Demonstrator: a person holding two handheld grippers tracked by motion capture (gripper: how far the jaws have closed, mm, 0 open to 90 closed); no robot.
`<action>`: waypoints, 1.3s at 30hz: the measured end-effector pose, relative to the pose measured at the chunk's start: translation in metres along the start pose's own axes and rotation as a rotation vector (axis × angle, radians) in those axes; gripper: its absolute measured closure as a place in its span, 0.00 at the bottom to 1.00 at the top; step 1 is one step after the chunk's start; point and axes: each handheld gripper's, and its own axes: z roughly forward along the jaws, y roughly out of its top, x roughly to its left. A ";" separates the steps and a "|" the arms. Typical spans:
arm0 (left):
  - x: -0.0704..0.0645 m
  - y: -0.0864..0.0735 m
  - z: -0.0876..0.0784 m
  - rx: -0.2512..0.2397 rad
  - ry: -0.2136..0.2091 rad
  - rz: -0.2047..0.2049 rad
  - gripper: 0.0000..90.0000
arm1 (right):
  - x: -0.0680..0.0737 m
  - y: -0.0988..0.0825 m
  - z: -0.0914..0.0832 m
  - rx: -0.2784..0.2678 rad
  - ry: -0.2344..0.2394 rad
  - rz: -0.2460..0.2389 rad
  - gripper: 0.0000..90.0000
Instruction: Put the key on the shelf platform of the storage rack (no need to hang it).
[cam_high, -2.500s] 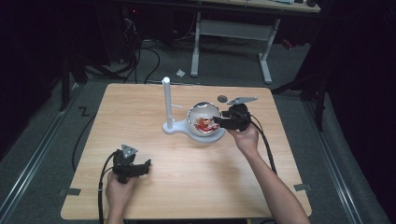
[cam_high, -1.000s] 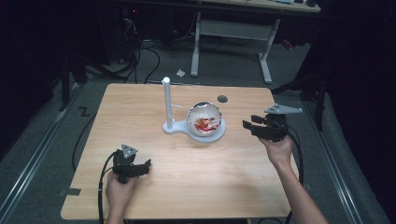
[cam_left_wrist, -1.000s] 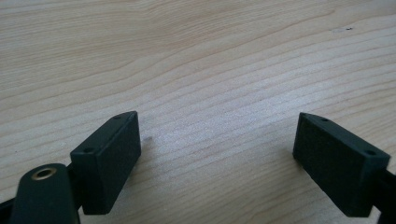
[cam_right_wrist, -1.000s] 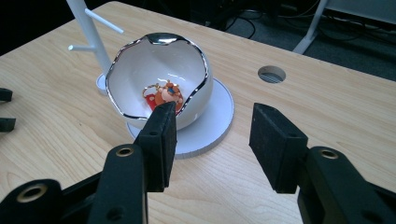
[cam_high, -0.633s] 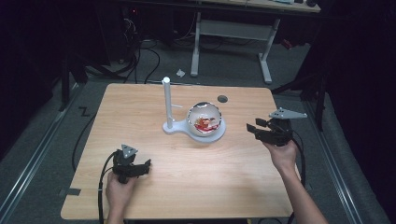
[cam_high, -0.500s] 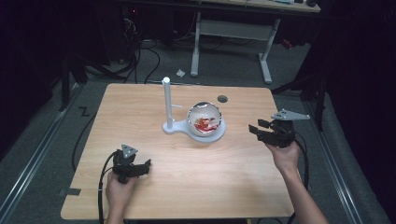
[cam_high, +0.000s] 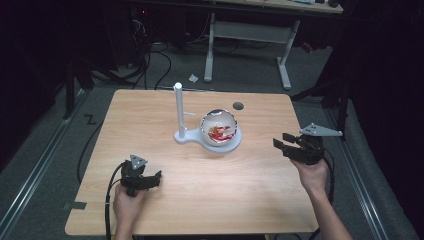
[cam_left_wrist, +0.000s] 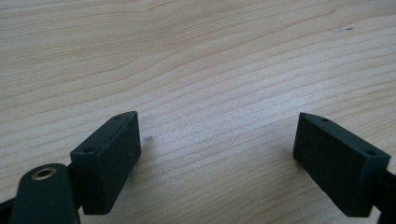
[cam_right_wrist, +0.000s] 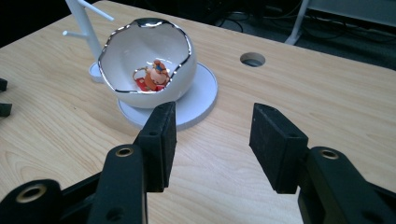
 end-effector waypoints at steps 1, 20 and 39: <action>0.000 0.000 0.000 0.000 -0.001 0.001 0.17 | -0.001 -0.002 -0.002 -0.004 -0.007 0.008 0.58; 0.000 -0.001 -0.001 -0.001 0.002 -0.005 0.17 | -0.002 -0.031 -0.018 -0.025 -0.022 0.056 0.57; 0.000 -0.001 -0.001 -0.001 0.002 -0.004 0.17 | 0.001 -0.064 0.007 0.024 0.019 0.117 0.57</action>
